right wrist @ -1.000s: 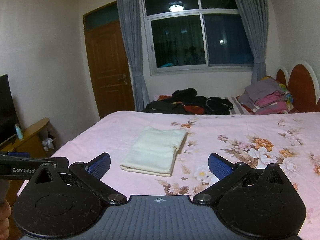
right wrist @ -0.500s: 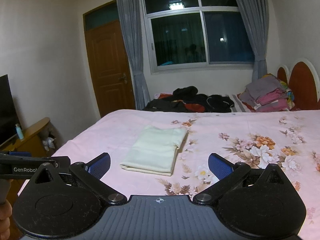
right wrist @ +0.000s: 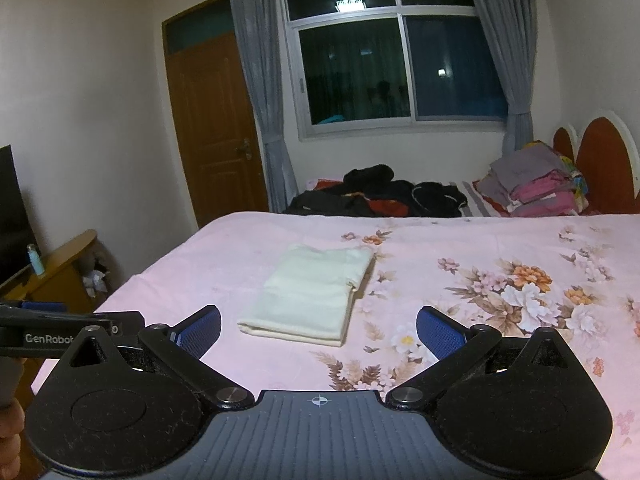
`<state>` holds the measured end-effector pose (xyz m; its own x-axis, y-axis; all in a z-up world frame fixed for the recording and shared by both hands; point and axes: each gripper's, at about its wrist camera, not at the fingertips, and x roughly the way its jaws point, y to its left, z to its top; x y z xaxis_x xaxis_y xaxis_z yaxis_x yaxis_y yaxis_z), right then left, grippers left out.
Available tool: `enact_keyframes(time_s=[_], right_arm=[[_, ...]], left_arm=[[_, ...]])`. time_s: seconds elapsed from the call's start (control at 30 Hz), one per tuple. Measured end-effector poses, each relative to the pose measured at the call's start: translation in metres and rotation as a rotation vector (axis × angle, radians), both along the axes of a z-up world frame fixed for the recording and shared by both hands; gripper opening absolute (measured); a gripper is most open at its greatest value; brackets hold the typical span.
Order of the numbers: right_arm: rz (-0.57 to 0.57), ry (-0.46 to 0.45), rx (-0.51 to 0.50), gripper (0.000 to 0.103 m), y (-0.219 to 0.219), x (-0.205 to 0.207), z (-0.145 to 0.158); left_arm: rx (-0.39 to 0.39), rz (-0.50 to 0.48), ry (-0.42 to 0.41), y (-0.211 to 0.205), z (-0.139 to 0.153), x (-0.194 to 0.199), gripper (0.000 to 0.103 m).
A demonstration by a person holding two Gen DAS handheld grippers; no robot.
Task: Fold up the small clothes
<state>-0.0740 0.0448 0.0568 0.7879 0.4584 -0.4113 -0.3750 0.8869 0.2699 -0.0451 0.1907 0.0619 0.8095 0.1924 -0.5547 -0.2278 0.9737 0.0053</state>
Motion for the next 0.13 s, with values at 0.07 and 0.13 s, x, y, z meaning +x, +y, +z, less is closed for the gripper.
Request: enact_keyframes(time_s=[0.07,0.13], right_arm=[[-0.005,0.009,-0.004,0.103,0.0,0.003,-0.004],[-0.014,0.024,-0.009,0.103,-0.001,0.009,-0.009]], left_arm=[[0.002,0.016,0.005,0.003,-0.004,0.006,0.101],[-0.001,0.016,0.019,0.007,-0.008,0.017,0.103]])
